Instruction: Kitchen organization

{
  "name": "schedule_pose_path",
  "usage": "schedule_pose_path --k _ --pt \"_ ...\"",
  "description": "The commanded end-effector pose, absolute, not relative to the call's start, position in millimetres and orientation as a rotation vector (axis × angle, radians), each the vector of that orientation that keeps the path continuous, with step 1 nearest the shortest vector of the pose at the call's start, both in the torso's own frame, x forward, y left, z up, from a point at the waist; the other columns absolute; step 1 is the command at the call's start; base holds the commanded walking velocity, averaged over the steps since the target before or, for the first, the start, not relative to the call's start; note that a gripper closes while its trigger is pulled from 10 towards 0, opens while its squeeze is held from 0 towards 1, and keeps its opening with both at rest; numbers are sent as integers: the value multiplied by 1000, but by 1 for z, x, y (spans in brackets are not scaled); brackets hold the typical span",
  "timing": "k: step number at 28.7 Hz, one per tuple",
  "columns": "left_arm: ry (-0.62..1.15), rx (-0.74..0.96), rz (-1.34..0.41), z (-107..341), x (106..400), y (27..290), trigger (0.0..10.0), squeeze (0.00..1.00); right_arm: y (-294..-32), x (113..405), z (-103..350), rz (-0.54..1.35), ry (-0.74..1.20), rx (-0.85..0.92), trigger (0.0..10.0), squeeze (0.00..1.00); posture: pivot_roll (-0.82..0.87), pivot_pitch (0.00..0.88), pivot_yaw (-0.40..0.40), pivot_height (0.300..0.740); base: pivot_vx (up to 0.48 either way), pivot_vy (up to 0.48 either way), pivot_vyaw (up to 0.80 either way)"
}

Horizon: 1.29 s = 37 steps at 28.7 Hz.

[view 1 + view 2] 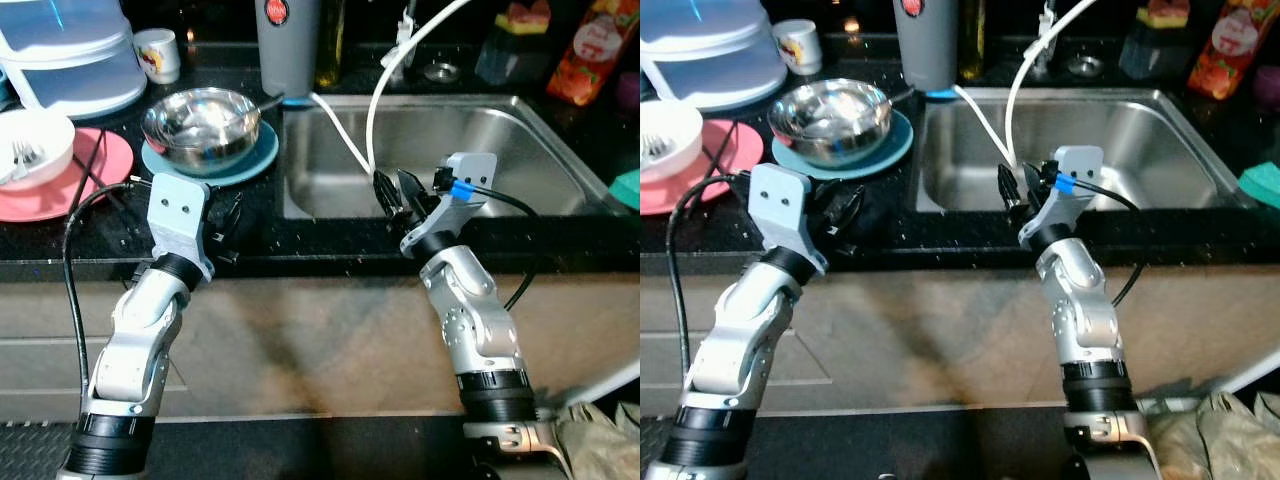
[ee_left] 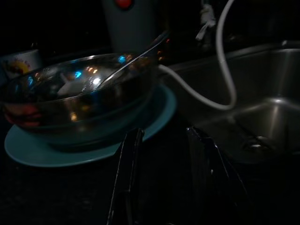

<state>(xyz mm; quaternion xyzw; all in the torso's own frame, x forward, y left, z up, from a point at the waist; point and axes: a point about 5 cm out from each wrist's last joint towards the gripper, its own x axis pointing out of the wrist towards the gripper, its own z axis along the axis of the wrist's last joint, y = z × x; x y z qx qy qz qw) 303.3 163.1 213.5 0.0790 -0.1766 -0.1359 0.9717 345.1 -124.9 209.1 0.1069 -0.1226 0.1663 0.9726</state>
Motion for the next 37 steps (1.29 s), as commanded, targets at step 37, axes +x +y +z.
schedule_pose_path --k 37 --pt "-290 157 -483 203 290 141 10000 0 -127 346 208 336 -233 205 10000 0 47 105 -48 740 90 0 0"
